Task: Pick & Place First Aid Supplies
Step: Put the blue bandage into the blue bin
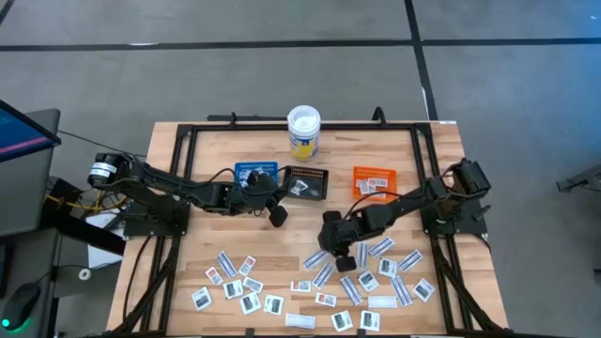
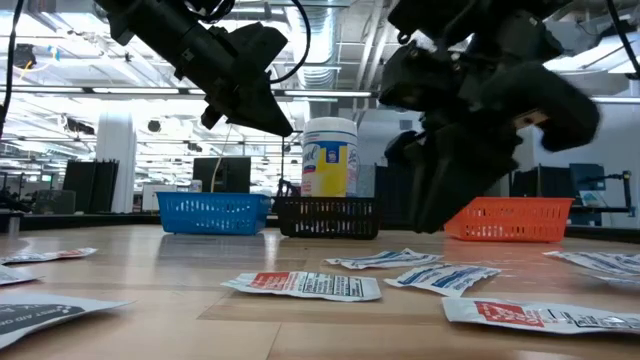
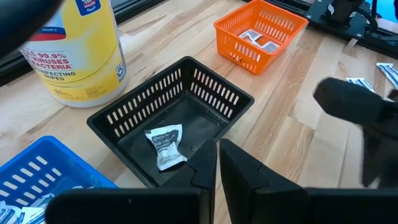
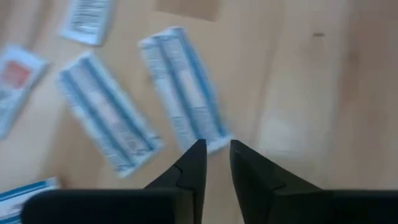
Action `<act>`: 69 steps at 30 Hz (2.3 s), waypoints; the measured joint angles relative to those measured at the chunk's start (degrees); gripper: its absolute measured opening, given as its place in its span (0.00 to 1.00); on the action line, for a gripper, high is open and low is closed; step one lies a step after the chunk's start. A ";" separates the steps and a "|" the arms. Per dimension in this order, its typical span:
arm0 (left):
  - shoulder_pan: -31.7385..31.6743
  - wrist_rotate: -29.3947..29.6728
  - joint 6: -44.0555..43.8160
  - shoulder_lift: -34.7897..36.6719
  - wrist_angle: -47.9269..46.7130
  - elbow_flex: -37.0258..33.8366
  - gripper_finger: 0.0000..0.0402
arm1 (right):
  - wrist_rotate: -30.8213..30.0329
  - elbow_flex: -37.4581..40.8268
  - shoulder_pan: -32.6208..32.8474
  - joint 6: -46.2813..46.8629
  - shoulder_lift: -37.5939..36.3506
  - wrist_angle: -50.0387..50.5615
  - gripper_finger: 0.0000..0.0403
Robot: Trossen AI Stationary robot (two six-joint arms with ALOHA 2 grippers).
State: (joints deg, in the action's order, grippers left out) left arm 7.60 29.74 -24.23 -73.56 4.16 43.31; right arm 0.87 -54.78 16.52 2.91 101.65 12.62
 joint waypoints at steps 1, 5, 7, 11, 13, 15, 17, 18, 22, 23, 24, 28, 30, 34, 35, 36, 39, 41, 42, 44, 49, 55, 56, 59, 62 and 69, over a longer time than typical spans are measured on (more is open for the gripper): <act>0.00 0.00 0.00 0.00 0.00 0.00 0.05 | -0.77 0.00 -0.18 0.03 0.00 -0.02 0.19; 0.00 0.00 0.00 0.00 0.00 0.00 0.05 | -0.90 0.00 -0.82 0.05 0.00 -0.56 0.26; -0.01 0.00 0.00 0.00 0.00 0.00 0.05 | -0.86 0.00 -0.86 0.07 0.00 -1.34 0.30; 0.00 0.02 0.00 0.00 0.00 0.00 0.05 | -0.79 0.00 -0.50 -0.08 0.00 -2.58 0.35; 0.00 0.01 0.00 0.00 0.00 0.00 0.05 | -0.84 0.00 -0.45 0.71 0.00 -2.84 0.36; -0.01 0.00 0.00 0.00 0.00 0.00 0.05 | -0.86 0.04 -0.47 3.34 0.00 -2.88 0.37; 0.00 0.00 0.00 0.00 0.00 0.00 0.05 | -0.90 0.94 -0.47 6.05 0.00 -4.37 0.37; 0.00 0.01 0.00 0.00 -0.01 0.00 0.05 | -0.90 1.75 -0.47 6.85 0.00 -5.55 0.37; 0.00 0.02 0.00 0.00 -0.02 0.00 0.05 | -0.88 4.37 -0.50 7.64 0.07 -10.37 0.35; 0.00 0.02 0.00 0.00 0.00 0.00 0.05 | -0.88 4.69 -0.64 7.66 0.07 -11.11 0.34; -0.02 0.00 0.00 0.00 -0.02 0.00 0.05 | -0.90 5.03 -0.79 7.68 0.07 -11.72 0.34; -0.01 0.02 0.00 0.00 -0.01 0.00 0.05 | -0.93 5.98 -0.81 6.00 0.55 -13.50 0.31; 0.00 0.02 0.00 0.00 -0.02 0.00 0.05 | -1.01 6.55 -0.50 4.35 1.53 -13.54 0.31; 0.00 0.02 0.00 0.00 -0.02 0.00 0.05 | -1.30 6.43 -0.08 4.12 4.56 -16.49 0.30; -0.02 0.02 0.00 0.00 -0.02 0.00 0.05 | -1.29 6.43 0.02 4.03 5.47 -17.83 0.30; -0.02 0.02 0.00 0.00 -0.02 0.00 0.05 | -1.36 6.43 0.03 4.00 6.30 -18.91 0.30; 0.00 0.02 0.00 0.00 -0.02 0.00 0.05 | -1.28 6.33 -0.09 2.83 7.45 -20.00 0.29; -0.02 0.02 0.00 0.00 -0.02 0.00 0.05 | -1.19 6.25 -0.36 1.29 7.76 -19.60 0.25; -0.02 0.02 0.00 0.00 -0.02 0.00 0.05 | -1.12 6.25 -0.49 0.85 7.76 -19.50 0.23; 0.00 0.02 0.00 0.00 -0.02 0.00 0.05 | -1.13 6.25 -0.68 0.29 7.78 -19.27 0.16; -0.02 0.02 0.00 0.00 -0.02 0.00 0.05 | -0.72 6.35 -1.69 -0.64 7.00 -18.72 0.02; 0.00 0.02 0.00 0.00 0.00 0.00 0.05 | -0.85 6.96 -2.56 -5.21 1.43 -14.55 0.02; 0.00 0.01 0.00 0.00 0.02 0.00 0.05 | -0.94 7.05 -2.79 -5.99 0.23 -14.40 0.01; 0.00 0.00 -0.09 0.00 0.18 0.00 0.05 | -5.18 6.69 -3.38 -7.47 -4.85 -13.58 0.01; 0.00 0.00 -0.29 0.00 0.39 0.00 0.05 | -13.60 6.71 -3.72 -8.42 -8.38 -9.86 0.01; 0.31 -8.67 2.26 -1.06 1.98 -0.03 0.05 | -28.03 6.68 -3.86 -20.61 -11.91 -5.93 0.00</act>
State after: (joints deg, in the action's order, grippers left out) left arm 7.91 21.07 -21.97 -74.62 6.14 43.28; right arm -27.16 -48.11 12.67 -17.70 89.73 6.69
